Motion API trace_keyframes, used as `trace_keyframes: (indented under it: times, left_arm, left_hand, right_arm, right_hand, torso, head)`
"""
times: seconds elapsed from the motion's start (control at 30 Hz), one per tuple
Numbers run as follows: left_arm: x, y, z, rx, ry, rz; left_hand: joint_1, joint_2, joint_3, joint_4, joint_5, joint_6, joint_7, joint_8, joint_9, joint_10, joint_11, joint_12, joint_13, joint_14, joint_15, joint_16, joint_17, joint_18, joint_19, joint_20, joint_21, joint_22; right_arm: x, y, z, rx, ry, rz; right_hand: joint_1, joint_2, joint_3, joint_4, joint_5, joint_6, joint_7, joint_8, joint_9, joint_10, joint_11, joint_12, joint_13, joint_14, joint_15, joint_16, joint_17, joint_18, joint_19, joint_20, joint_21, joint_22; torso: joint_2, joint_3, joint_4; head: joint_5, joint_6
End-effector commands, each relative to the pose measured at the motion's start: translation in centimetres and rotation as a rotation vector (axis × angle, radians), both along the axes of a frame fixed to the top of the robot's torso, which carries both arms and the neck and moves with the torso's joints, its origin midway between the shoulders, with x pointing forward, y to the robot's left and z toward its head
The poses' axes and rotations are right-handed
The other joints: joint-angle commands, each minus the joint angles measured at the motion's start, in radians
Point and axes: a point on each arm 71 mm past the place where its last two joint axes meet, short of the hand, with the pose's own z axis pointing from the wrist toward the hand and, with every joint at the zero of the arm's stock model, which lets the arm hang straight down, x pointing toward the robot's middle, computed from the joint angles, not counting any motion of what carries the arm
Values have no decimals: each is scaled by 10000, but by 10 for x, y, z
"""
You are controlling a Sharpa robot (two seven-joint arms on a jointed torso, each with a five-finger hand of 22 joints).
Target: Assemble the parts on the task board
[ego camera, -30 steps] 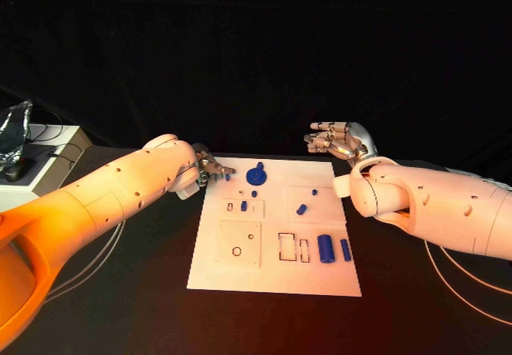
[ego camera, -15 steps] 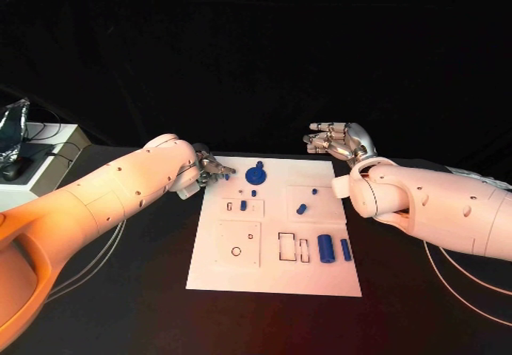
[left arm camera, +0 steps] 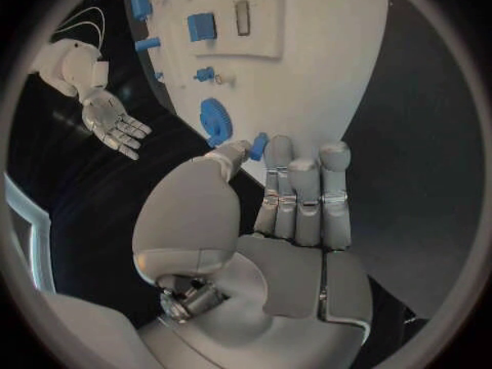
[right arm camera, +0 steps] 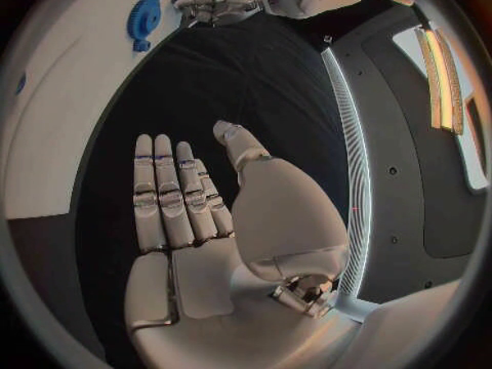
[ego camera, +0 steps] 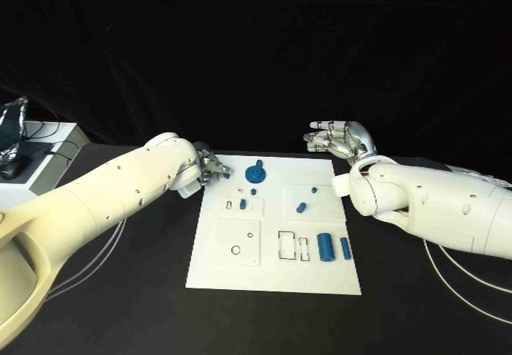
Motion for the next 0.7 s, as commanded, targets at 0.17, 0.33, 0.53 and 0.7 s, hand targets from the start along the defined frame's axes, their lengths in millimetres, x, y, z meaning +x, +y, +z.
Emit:
trace_keyframes:
  times: [0.17, 0.33, 0.53, 0.7]
  left_arm:
    - [-2, -4, -1, -171, 145, -171]
    - [-4, -3, 0, -141, 121, -186]
    - [-6, -1, 2, -248, 66, -133]
    - [-13, 1, 5, -476, 101, -97]
  left_hand:
    - [-48, 19, 1532, -771, -2, -111, -90, 132, 124, 47, -82, -106, -16, 43, -59, 79, 119, -138, 19, -75, 92, 134]
    - [-211, 51, 2437, -1283, -17, -286, -65, 312, 367, 97, -88, -130, -16, 80, -64, 146, 276, -133, 39, -87, 185, 216]
    - [-468, 94, 2760, -1571, -17, -263, -77, 368, 579, 199, -116, -147, 5, 203, -86, 207, 538, -119, 131, -93, 325, 316]
    - [-541, 55, 2824, -1595, -18, -176, -106, 310, 658, 296, -144, -182, 14, 311, -110, 231, 711, -134, 211, -114, 427, 367]
  right_arm:
    - [0, 1, 1, -27, -117, 139]
    - [0, 1, 1, -29, -115, 138]
    - [0, 0, 1, -34, -113, 123]
    - [0, -3, 1, -52, -110, 67]
  right_hand:
    - [-1, 82, 1, -6, 36, -56, 166, -30, -9, -77, 7, -13, -13, -44, -1, -13, -13, -20, -73, 6, -16, -1]
    - [-1, 82, 1, -6, 36, -56, 166, -30, -9, -77, 7, -13, -13, -44, -1, -13, -13, -20, -73, 6, -16, -1]
    - [-1, 82, 1, -6, 36, -56, 166, -30, -9, -77, 7, -13, -13, -44, -1, -13, -13, -20, -73, 6, -16, -1]
    - [-1, 82, 1, -6, 36, -56, 166, -30, -9, -77, 7, -13, -13, -44, -1, -13, -13, -20, -73, 6, -16, -1]
  torso:
    - [9, -2, 1]
    - [11, -5, 9]
    - [-3, -8, 27]
    - [-69, 5, 69]
  head:
    - [9, 29]
    - [21, 31]
    - [30, 30]
    - [35, 6]
